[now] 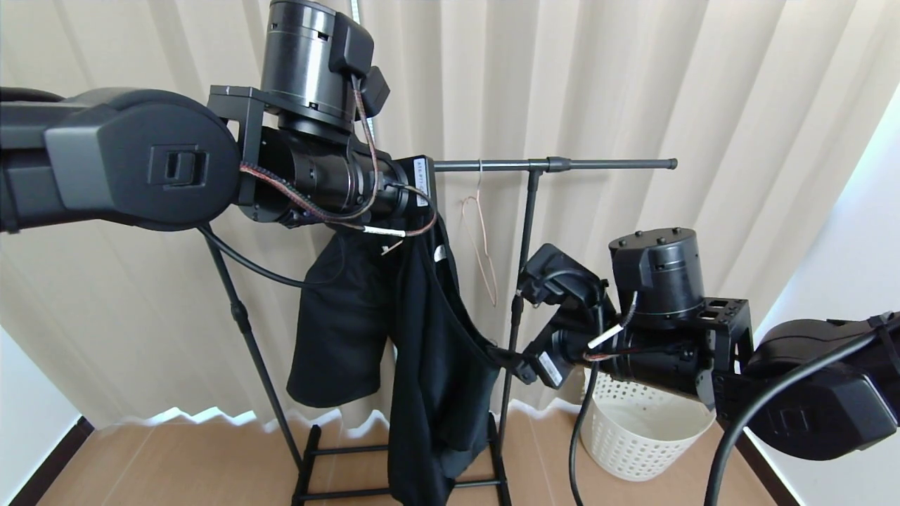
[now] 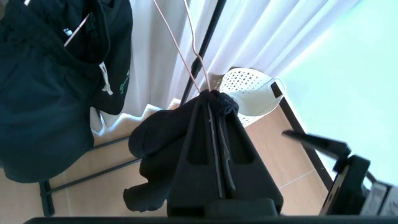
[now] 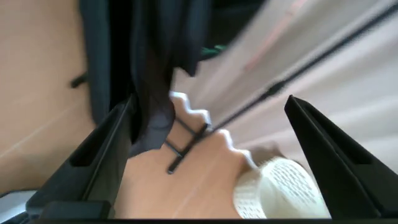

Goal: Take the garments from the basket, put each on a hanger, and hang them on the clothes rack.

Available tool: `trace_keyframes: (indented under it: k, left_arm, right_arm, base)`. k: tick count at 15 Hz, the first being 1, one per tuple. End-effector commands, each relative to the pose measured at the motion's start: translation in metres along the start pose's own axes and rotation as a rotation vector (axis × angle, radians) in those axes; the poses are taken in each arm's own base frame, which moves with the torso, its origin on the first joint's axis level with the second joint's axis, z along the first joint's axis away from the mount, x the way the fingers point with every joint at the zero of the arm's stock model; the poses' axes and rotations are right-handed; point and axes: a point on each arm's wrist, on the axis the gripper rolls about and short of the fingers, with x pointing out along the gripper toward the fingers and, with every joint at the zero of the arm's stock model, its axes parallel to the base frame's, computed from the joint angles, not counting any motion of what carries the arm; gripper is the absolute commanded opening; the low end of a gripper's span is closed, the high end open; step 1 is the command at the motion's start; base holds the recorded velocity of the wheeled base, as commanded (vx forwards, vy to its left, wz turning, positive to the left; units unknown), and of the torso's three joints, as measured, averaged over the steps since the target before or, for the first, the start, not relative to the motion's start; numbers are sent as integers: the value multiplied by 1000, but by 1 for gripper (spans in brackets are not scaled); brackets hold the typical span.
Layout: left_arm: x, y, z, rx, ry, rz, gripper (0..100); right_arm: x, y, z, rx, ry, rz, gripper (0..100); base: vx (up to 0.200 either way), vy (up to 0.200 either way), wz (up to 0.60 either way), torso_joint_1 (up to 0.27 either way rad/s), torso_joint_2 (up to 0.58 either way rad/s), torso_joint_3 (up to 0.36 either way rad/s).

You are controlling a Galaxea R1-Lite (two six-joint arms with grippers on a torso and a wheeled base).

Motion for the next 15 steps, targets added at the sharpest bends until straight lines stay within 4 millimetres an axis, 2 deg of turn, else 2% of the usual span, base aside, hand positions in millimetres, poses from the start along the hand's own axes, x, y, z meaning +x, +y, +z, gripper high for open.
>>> trace_keyframes:
  k: [1, 3, 7, 9, 11, 12, 15]
  left_arm:
    - [-2, 0, 0, 3, 1, 1, 0]
    - [-4, 1, -3, 14, 10, 1, 0]
    - [-8, -4, -14, 32, 43, -12, 0]
    - [-11, -9, -16, 39, 47, -26, 0]
    - [-11, -12, -17, 42, 48, -33, 0]
    - [-13, -17, -18, 48, 51, -48, 0]
    - [-18, -23, -18, 54, 46, -67, 0]
  right_arm:
    - [-13, -8, -1, 12, -41, 82, 100]
    - [-16, -10, 3, 18, -91, 153, 100]
    - [-15, -14, 15, 139, -223, 130, 100]
    - [-15, -3, 26, 208, -282, 152, 100]
    - [-14, 0, 29, 225, -293, 146, 100]
    - [-10, 8, 33, 256, -317, 120, 100]
    - [3, 11, 30, 262, -303, 94, 100]
  base:
    - [0, 0, 0, 0, 0, 0]
    - [0, 0, 0, 0, 0, 0]
    - [0, 0, 0, 0, 0, 0]
    - [0, 0, 0, 0, 0, 0]
    - [0, 0, 0, 0, 0, 0]
    - [0, 0, 0, 0, 0, 0]
    - [0, 0, 0, 0, 0, 0]
